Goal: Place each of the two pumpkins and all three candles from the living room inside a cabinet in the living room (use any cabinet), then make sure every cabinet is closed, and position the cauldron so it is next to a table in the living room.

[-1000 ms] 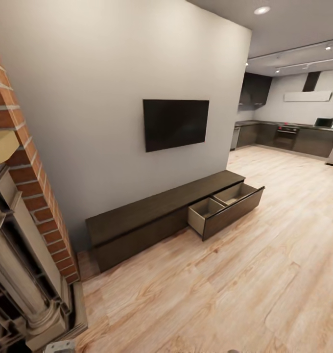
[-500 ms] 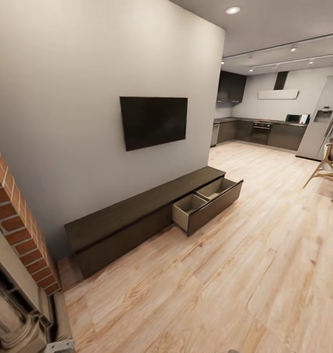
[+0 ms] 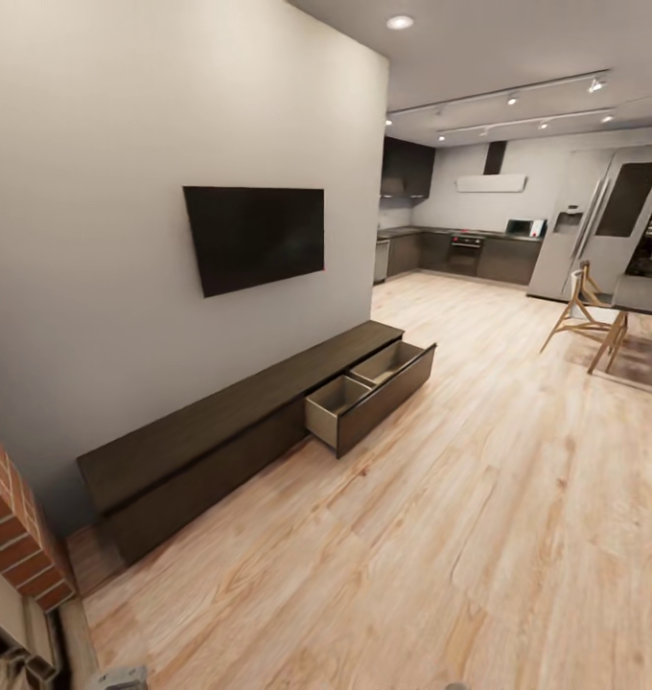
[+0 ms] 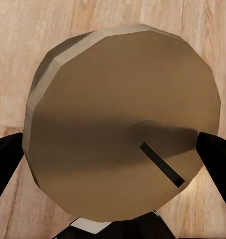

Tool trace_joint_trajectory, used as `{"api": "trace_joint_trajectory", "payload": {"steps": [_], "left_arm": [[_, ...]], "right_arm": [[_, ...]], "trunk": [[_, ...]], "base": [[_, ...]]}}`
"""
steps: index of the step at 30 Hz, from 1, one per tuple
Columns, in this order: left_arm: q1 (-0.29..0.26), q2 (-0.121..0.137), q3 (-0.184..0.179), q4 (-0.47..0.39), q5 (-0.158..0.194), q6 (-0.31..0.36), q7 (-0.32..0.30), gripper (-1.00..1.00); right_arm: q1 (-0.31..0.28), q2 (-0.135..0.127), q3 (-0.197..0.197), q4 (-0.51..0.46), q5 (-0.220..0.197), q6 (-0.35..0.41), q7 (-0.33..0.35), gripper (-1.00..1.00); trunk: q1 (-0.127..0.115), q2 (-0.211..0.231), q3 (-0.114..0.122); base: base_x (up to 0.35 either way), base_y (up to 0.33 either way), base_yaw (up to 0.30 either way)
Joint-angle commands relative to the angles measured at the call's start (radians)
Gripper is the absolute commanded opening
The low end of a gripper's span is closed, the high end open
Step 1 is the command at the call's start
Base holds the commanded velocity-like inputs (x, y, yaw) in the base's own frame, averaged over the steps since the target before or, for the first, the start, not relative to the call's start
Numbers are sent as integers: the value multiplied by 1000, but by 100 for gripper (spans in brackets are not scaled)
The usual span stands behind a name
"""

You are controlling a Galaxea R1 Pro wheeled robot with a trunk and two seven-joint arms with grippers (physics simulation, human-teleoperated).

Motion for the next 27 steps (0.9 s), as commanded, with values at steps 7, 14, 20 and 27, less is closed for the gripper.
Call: {"api": "trace_joint_trajectory", "payload": {"steps": [7,14,20,27], "left_arm": [[0,0,0,0,-1,0,0,-100],[0,0,0,0,-1,0,0,-100],[0,1,0,0,-1,0,0,-100],[0,1,0,0,-1,0,0,-100]], "right_arm": [[0,0,0,0,1,0,0,-100],[0,0,0,0,1,-1,0,-100],[0,1,0,0,1,-1,0,-100],[0,1,0,0,1,-2,0,-100]], "trunk": [[0,0,0],[0,0,0],[0,0,0],[0,0,0]], "base": [[0,0,-276],[0,0,-276],[0,0,-276],[0,0,-276]]}}
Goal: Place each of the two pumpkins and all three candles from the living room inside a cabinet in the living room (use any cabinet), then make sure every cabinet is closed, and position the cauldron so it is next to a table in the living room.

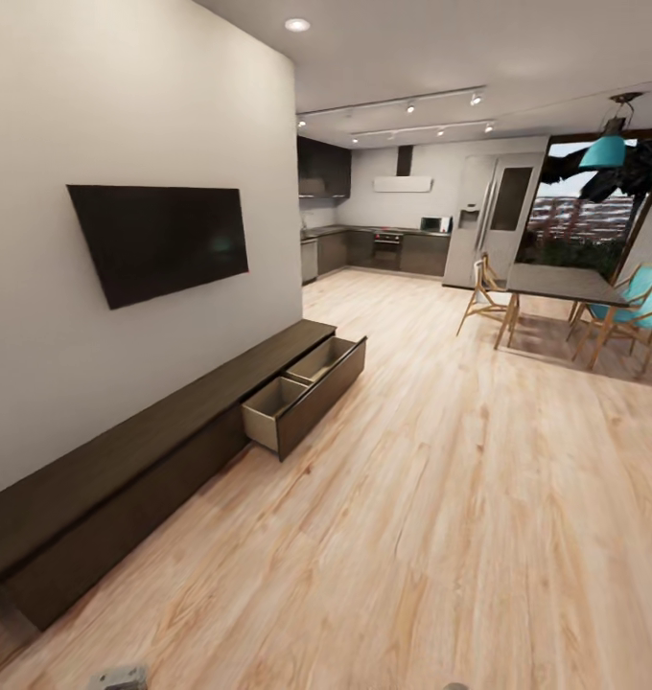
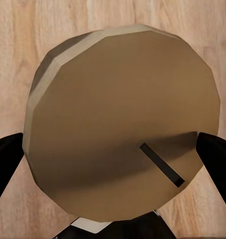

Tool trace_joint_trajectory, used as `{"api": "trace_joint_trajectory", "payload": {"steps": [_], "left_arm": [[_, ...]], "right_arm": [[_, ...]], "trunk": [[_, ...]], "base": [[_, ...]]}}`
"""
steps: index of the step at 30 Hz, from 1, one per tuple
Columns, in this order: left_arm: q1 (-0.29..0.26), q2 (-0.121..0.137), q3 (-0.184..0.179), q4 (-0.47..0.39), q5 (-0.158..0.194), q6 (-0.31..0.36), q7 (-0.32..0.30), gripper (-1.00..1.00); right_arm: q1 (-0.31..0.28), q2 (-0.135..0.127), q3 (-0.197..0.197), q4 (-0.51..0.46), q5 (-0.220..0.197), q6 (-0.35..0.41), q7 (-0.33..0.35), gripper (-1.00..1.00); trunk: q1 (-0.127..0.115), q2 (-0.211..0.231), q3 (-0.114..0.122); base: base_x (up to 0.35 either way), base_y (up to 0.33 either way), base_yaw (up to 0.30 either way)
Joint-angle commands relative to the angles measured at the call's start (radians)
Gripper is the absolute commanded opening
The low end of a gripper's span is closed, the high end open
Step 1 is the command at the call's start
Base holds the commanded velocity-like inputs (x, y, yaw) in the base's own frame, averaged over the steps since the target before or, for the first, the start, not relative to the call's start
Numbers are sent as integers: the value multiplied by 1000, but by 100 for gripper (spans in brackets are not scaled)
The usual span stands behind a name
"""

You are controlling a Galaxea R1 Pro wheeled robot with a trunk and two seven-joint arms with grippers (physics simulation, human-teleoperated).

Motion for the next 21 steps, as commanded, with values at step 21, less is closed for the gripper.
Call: {"api": "trace_joint_trajectory", "payload": {"steps": [21], "left_arm": [[1,-1,0,0,0,0,0,-100]], "right_arm": [[0,0,1,0,1,-1,0,-100]], "trunk": [[0,0,0]], "base": [[0,0,-276]]}}
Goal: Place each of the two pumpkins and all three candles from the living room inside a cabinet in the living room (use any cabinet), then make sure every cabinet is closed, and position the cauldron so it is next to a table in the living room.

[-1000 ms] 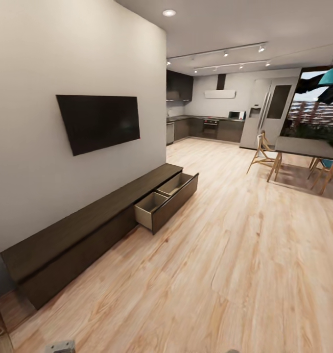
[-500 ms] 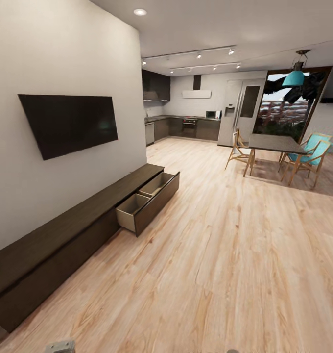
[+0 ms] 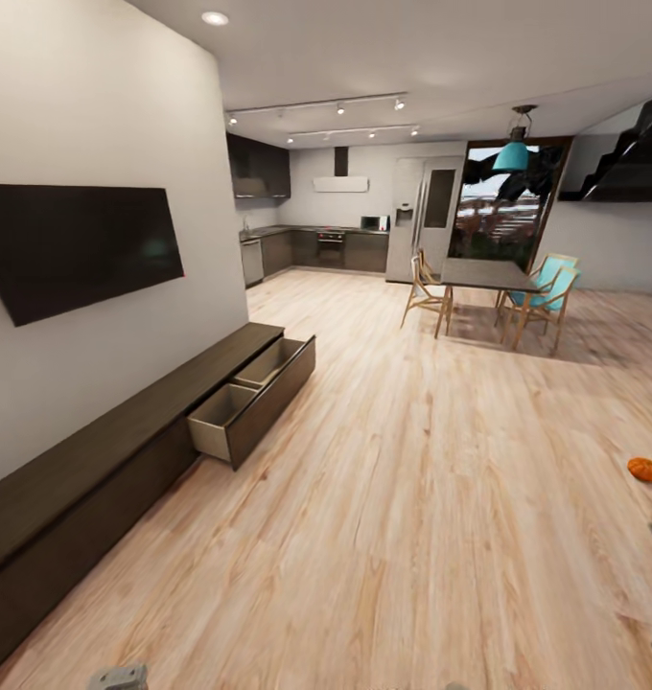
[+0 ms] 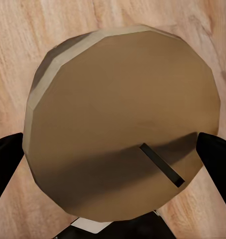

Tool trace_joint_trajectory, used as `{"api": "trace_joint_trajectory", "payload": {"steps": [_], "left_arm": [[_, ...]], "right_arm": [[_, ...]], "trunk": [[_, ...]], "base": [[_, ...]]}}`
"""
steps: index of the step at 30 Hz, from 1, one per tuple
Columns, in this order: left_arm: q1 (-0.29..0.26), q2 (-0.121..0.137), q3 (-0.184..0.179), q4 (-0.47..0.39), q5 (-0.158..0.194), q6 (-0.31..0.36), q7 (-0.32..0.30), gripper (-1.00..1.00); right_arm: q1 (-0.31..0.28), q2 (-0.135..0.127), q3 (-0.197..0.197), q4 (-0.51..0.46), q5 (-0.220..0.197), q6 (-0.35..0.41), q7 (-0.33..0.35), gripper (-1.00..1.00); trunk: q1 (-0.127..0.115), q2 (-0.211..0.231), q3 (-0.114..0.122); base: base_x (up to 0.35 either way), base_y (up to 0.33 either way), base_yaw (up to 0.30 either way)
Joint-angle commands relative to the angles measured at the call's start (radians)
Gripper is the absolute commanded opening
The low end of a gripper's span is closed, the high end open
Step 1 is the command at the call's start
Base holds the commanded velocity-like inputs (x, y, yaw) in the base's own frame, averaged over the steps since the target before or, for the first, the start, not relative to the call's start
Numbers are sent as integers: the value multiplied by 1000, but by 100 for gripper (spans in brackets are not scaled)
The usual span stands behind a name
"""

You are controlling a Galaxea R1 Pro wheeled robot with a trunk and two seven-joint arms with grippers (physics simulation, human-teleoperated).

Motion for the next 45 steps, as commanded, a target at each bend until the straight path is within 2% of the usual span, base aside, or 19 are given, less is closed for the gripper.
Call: {"api": "trace_joint_trajectory", "payload": {"steps": [1,21,35,45], "left_arm": [[0,0,0,0,0,0,0,-100],[-1,0,0,0,0,0,0,-100],[0,0,0,0,0,-24,0,-100],[-1,0,-1,0,0,-25,0,-100]], "right_arm": [[0,0,0,0,2,0,0,-100],[0,0,0,7,2,0,0,-100],[0,0,1,8,2,1,0,-100],[0,0,3,8,6,-18,20,-100]], "trunk": [[0,0,0],[0,0,0],[0,0,-10],[0,0,-18]], "base": [[0,0,-276],[64,0,-276],[303,0,-232],[329,0,-37]]}}
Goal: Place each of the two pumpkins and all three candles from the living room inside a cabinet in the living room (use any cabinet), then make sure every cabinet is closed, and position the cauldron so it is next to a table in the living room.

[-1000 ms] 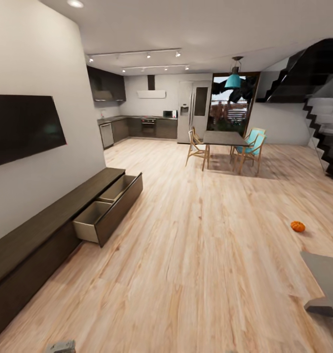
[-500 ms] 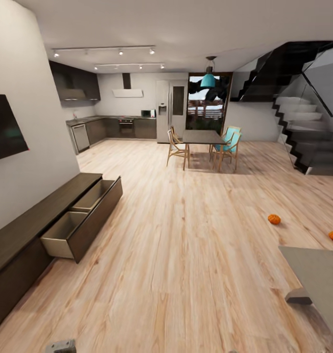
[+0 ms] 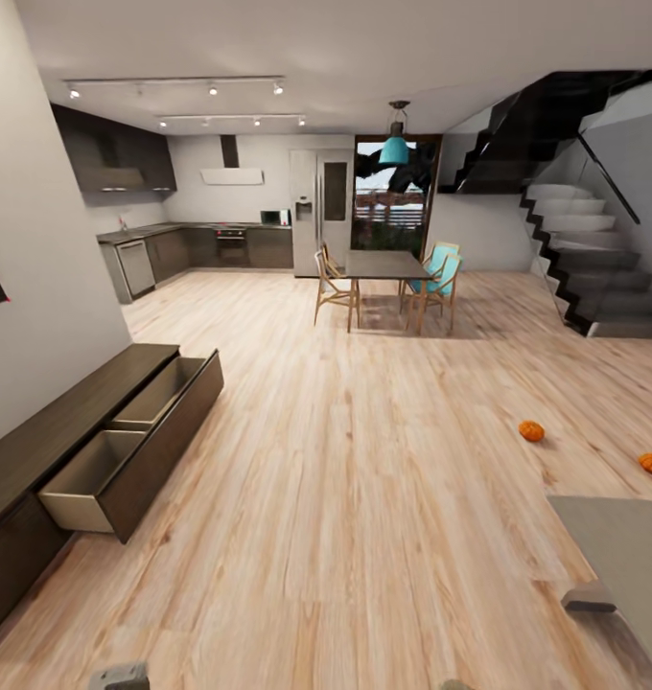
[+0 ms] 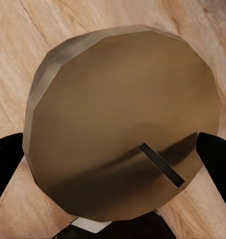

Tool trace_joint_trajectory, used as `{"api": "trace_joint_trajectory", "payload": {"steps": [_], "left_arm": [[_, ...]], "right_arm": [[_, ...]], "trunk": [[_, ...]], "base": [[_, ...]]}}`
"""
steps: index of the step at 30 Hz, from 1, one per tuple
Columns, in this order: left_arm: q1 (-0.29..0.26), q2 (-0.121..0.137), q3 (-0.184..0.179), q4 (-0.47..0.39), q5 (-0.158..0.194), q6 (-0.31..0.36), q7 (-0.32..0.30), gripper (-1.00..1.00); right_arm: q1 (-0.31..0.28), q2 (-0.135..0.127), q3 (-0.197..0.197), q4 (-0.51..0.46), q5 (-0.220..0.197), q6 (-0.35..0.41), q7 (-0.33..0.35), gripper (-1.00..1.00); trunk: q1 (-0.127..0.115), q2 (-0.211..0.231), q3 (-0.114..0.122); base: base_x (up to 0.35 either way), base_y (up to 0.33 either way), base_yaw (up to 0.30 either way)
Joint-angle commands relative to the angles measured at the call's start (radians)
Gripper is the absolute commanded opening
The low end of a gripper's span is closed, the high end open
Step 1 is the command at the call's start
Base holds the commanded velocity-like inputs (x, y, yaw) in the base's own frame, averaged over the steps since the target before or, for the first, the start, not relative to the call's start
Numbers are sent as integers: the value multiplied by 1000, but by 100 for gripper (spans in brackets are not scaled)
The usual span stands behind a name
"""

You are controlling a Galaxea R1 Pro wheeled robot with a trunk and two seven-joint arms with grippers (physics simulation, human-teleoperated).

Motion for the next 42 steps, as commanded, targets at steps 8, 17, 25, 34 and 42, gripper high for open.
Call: {"api": "trace_joint_trajectory", "payload": {"steps": [8,17,25,34,42], "left_arm": [[0,0,0,0,0,-1,0,-100],[0,0,0,0,0,-2,0,-100],[0,0,0,0,0,-2,0,-100],[1,0,0,0,0,-2,0,-100],[0,0,0,0,0,-2,0,-100]], "right_arm": [[0,-1,-1,77,-1,-8,133,-100],[0,-1,-1,87,-2,-9,142,-100],[0,-1,-2,86,-1,-10,142,-100],[0,0,-2,82,-1,-11,140,-100],[0,0,-2,78,-2,-8,140,-100]], "trunk": [[0,0,0],[0,0,0],[0,0,0],[0,0,0],[0,0,-5]], "base": [[329,0,0],[329,0,0],[329,0,0],[329,0,0],[329,0,0]]}}
